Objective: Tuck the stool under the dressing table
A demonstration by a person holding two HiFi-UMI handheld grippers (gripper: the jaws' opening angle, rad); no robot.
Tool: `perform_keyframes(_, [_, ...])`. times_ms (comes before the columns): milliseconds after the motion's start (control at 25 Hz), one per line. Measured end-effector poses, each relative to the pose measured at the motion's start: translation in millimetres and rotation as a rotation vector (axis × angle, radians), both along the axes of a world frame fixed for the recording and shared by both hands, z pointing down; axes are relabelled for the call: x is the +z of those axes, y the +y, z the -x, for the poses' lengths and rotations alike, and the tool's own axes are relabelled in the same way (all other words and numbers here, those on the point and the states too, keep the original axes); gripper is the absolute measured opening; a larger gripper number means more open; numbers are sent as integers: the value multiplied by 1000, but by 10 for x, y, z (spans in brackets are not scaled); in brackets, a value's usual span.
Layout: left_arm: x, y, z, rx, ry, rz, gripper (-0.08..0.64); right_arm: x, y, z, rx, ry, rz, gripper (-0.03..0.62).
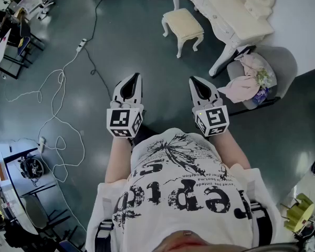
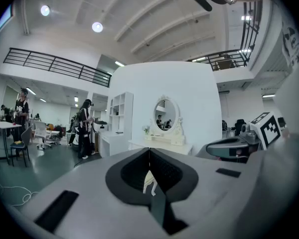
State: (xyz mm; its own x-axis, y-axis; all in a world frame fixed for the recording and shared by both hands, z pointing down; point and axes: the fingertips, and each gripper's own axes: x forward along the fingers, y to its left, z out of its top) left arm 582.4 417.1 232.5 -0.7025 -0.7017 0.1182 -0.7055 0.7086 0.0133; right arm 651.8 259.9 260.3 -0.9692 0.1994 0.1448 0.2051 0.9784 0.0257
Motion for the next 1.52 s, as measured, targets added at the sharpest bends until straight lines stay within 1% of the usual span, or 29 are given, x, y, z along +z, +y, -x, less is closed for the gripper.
perform_keyframes(240, [-13,1,0,20,-3,21,20,-18,135,22,-12,5,3,17])
perform_keyframes(360, [3,38,35,23,4,16,20,-10,170,57,-7,10,5,17])
perform_keyframes(520, [80,98,110,24,23,13,20,24,167,126,29,15,42,17])
perform_keyframes(600, [129,129,166,34,36,17,20,70,182,187,41,33,34,17])
perform_keyframes(720, [193,231,353,46,52,21,20,133,253,361,64,53,19,17])
perform_keyframes(840, [266,387,645,51,68,22,20,239,378,602,88,82,37,17])
perform_keyframes(920, [292,488,915,60,76,23,20,293,465,828,109,100,41,17])
perform_keyframes(1120, [271,672,1707,136,79,40,20,274,630,1507,194,108,37,17])
perform_keyframes(1280, [267,794,2253,197,85,59,20,231,724,1941,262,112,31,17])
perform_keyframes(1400, [288,795,2586,227,94,70,20,243,696,2185,308,120,25,18])
perform_keyframes(1520, [370,697,2837,248,119,67,20,316,569,2399,343,135,20,18])
